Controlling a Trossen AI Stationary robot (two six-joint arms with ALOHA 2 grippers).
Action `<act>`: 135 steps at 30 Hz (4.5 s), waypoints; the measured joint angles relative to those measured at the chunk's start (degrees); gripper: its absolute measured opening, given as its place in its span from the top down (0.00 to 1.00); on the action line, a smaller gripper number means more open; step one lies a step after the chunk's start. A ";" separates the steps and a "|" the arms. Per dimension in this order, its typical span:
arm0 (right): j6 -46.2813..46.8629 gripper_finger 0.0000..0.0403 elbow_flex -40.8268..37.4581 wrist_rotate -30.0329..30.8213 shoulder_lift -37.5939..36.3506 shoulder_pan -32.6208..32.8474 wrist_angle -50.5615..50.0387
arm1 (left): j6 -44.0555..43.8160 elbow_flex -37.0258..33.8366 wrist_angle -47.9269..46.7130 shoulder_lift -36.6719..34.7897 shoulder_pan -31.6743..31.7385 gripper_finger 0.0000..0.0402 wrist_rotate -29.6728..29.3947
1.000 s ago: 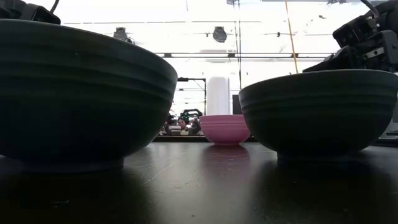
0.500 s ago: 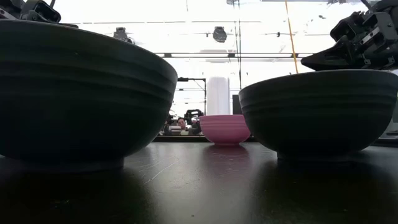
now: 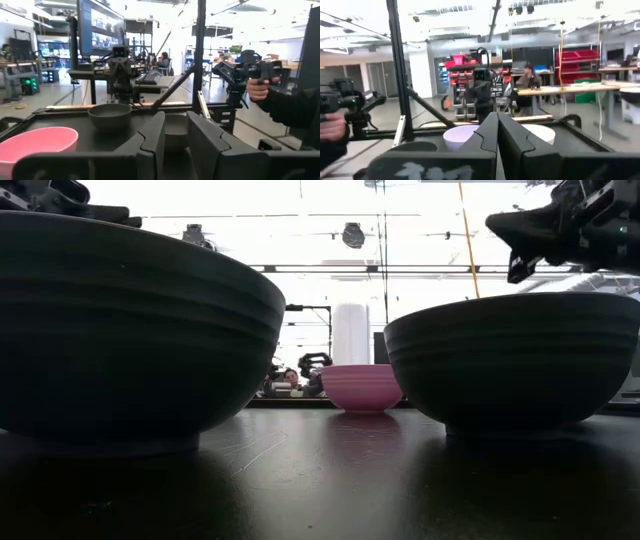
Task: Nest bowls inside each other
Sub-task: Stack the top right black bowl on top of the middle black bowl on the table
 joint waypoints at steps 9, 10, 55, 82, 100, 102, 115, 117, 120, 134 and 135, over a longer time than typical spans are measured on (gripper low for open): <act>0.08 1.00 18.86 17.17 0.91 -3.12 -41.56 | 0.96 0.00 0.43 0.00 0.00 0.80 -0.86; -0.13 1.00 20.77 17.99 1.05 -3.18 -43.88 | 1.34 0.00 0.30 0.00 0.00 0.80 -0.99; 12.98 0.81 42.23 7.60 34.33 -18.18 -79.60 | 1.99 0.02 -1.35 0.00 0.00 0.80 -1.39; -2.32 0.40 47.79 -5.27 44.15 -33.08 -90.48 | 3.96 0.04 -4.51 0.00 0.00 0.63 -1.45; -2.75 0.43 47.79 -4.40 53.37 -33.07 -91.60 | 3.52 0.04 -4.47 0.00 0.00 0.50 -1.85; -2.78 0.43 47.79 -4.35 54.55 -33.07 -91.41 | 3.52 0.04 -4.47 0.00 0.00 0.50 -1.85; -2.99 0.43 47.77 -1.26 60.45 -33.05 -89.22 | 3.52 0.04 -4.49 0.00 0.01 0.50 -1.82; -3.06 0.43 47.77 -1.20 61.12 -33.07 -89.25 | 3.52 0.04 -4.49 0.00 0.00 0.50 -1.82; -3.39 0.46 47.75 -1.15 61.79 -33.07 -89.10 | 3.52 0.04 -4.49 0.00 0.00 0.50 -1.82; -5.37 0.86 47.75 -1.01 62.47 -33.07 -87.70 | 3.52 0.04 -4.51 0.00 0.02 0.50 -1.81; -5.63 0.90 47.75 -1.06 62.47 -33.07 -87.53 | 3.53 0.04 -4.51 0.00 0.01 0.50 -1.82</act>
